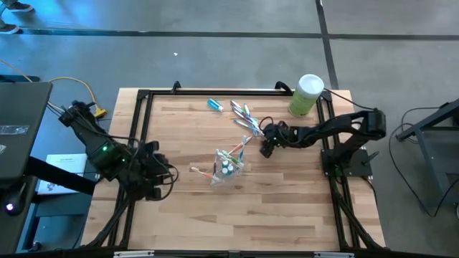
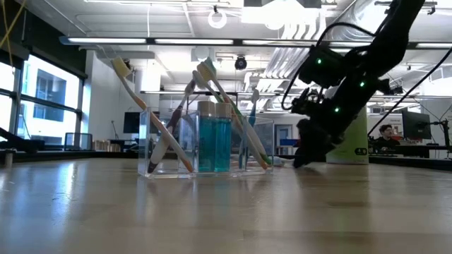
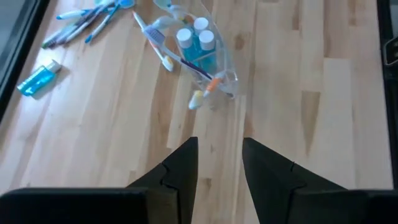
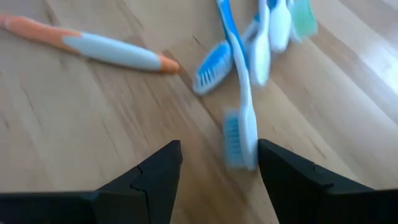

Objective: Pick & Place toothbrushing station
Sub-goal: Put the blue toothbrush into the transparent organizer

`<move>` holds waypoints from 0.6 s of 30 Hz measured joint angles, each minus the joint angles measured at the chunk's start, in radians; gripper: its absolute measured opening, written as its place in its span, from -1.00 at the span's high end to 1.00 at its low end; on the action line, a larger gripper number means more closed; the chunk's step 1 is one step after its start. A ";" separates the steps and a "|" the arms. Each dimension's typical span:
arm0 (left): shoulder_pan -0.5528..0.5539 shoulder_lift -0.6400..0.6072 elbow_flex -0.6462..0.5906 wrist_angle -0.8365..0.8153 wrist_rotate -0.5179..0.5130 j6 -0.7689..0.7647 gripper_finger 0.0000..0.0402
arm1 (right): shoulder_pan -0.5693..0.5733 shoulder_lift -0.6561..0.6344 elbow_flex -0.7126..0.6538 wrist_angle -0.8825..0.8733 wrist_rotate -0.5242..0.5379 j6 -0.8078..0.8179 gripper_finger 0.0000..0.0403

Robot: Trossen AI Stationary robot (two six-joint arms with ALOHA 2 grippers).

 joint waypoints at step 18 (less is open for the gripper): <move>0.111 -0.018 0.000 -0.001 0.064 0.155 0.40 | -0.023 0.076 0.003 0.074 0.041 -0.148 0.57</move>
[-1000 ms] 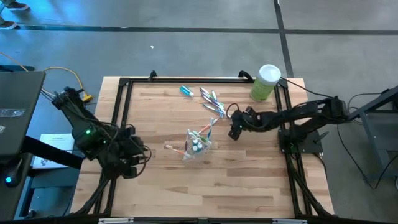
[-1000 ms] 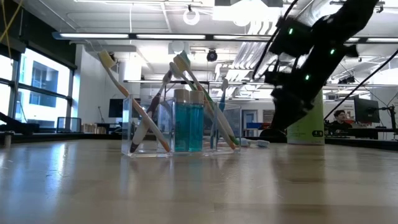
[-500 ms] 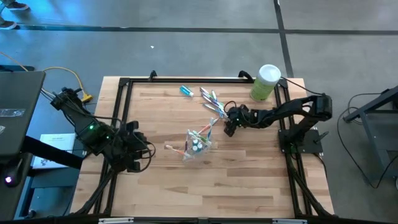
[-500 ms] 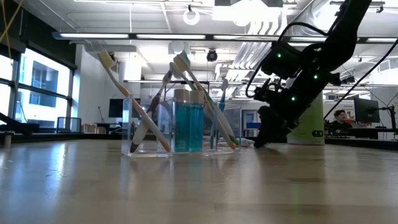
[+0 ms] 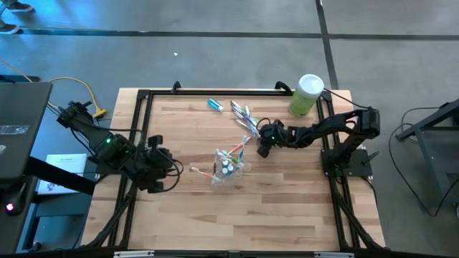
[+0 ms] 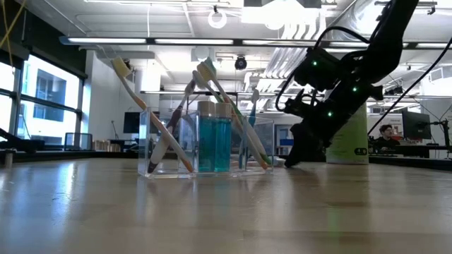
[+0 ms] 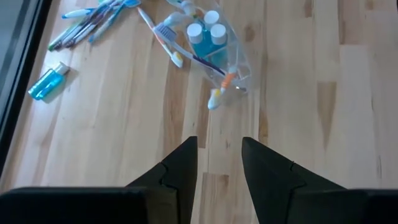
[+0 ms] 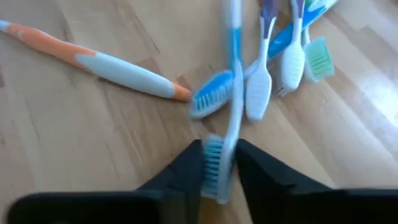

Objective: Pick & Place toothbrushing station
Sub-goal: Put the blue toothbrush into the transparent organizer

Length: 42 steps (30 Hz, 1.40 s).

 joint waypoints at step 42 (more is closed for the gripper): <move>-0.033 -0.103 -0.302 0.325 -0.011 -0.202 0.40 | 0.831 -0.554 0.174 -0.407 0.840 -0.134 0.91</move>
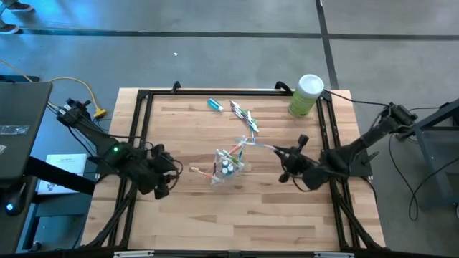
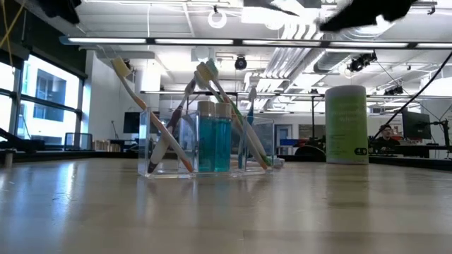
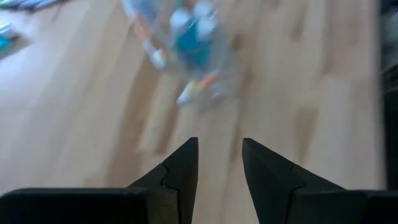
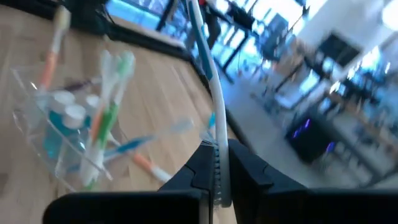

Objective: Pick & Place toothbrushing station
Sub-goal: Put the blue toothbrush into the transparent organizer

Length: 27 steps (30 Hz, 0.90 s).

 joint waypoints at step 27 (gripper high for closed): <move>0.221 0.111 0.002 0.729 0.383 -0.066 0.40 | 0.115 0.555 0.366 0.493 -0.156 -0.761 0.91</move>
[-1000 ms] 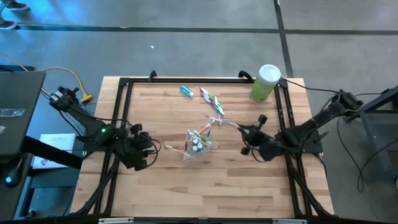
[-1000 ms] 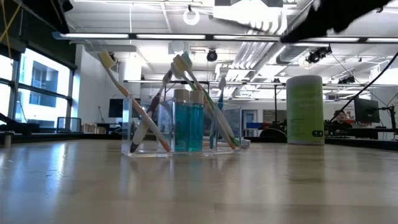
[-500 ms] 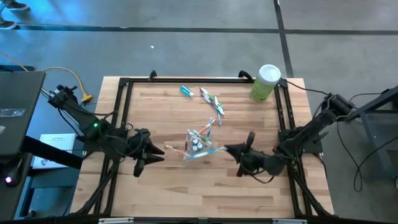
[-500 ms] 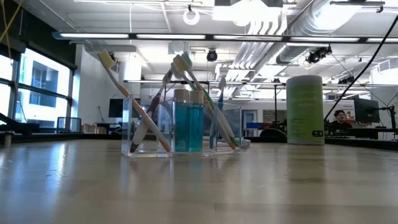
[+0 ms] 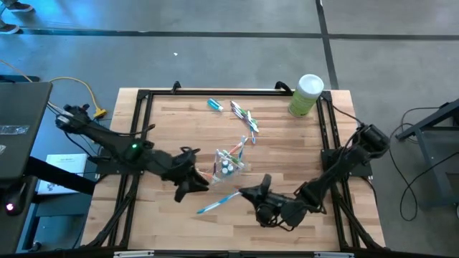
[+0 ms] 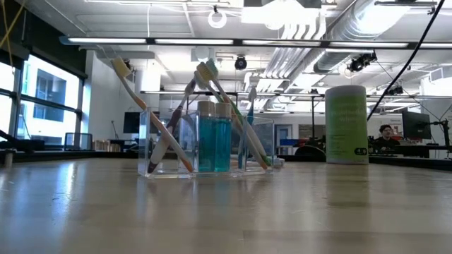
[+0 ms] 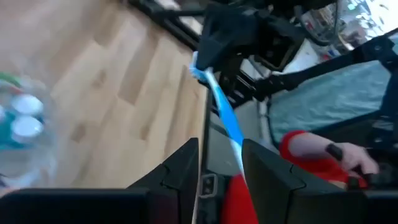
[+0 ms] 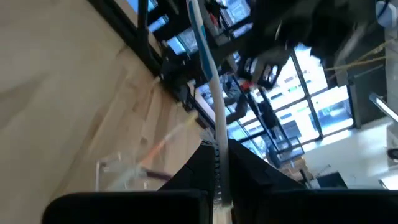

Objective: Pick & Place toothbrushing station
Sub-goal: Put the blue toothbrush into the transparent organizer

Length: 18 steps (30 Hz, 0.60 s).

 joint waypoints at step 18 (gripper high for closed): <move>0.212 0.205 0.000 0.197 0.459 -0.075 0.40 | -0.108 0.027 0.049 -0.095 -0.071 0.003 0.90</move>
